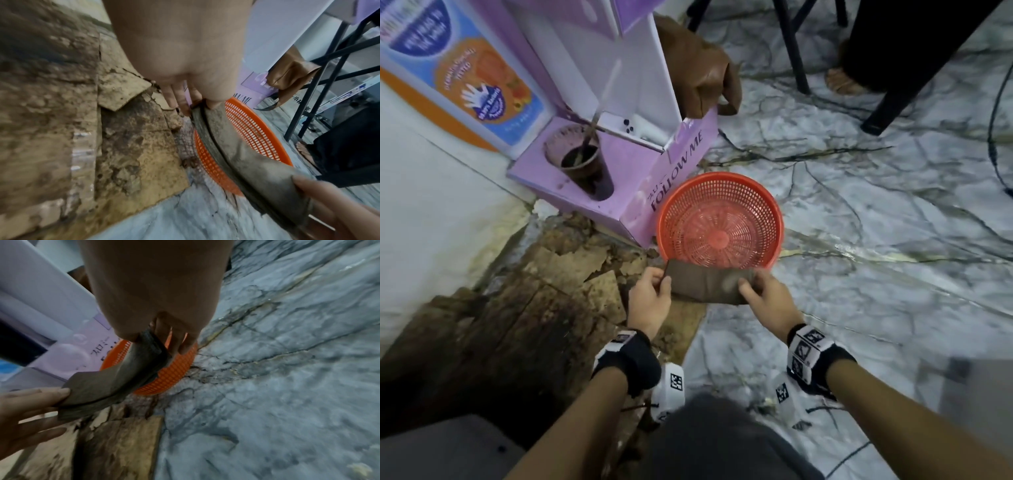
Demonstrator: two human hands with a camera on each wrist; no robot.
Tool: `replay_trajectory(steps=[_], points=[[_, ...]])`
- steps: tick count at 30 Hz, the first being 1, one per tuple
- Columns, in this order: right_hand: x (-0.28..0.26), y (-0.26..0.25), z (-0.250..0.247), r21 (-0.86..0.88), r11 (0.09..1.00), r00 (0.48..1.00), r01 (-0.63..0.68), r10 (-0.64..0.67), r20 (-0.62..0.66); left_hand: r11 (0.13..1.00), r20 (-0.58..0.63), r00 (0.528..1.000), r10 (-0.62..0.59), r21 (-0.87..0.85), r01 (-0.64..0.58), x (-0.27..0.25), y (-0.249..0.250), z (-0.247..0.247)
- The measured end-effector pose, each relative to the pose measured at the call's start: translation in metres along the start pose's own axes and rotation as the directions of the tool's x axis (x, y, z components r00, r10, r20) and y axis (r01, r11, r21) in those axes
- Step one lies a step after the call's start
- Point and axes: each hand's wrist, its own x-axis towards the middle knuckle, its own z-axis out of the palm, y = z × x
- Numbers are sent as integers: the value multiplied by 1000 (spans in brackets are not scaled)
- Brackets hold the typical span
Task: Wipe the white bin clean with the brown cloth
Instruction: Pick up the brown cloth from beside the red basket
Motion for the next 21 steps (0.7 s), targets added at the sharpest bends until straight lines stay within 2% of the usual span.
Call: replay_trajectory(steps=[3,11,16,21], points=[[-4,-26,-8,27,991,992,127,-128,18,992,-57,994,89,-89,-93,-10,8,-28],[-37,-129,-45,137,941,942,310,-323,90,949,-316,937,148,-222,-224,-60,52,-133],[-88,-209,-73,111,877,859,467,-480,179,921,-433,890,146,-268,-282,-109,76,-201],[-144,-277,-81,73,826,764,559,-547,341,910,-547,827,127,-267,-316,-179,82,-267]])
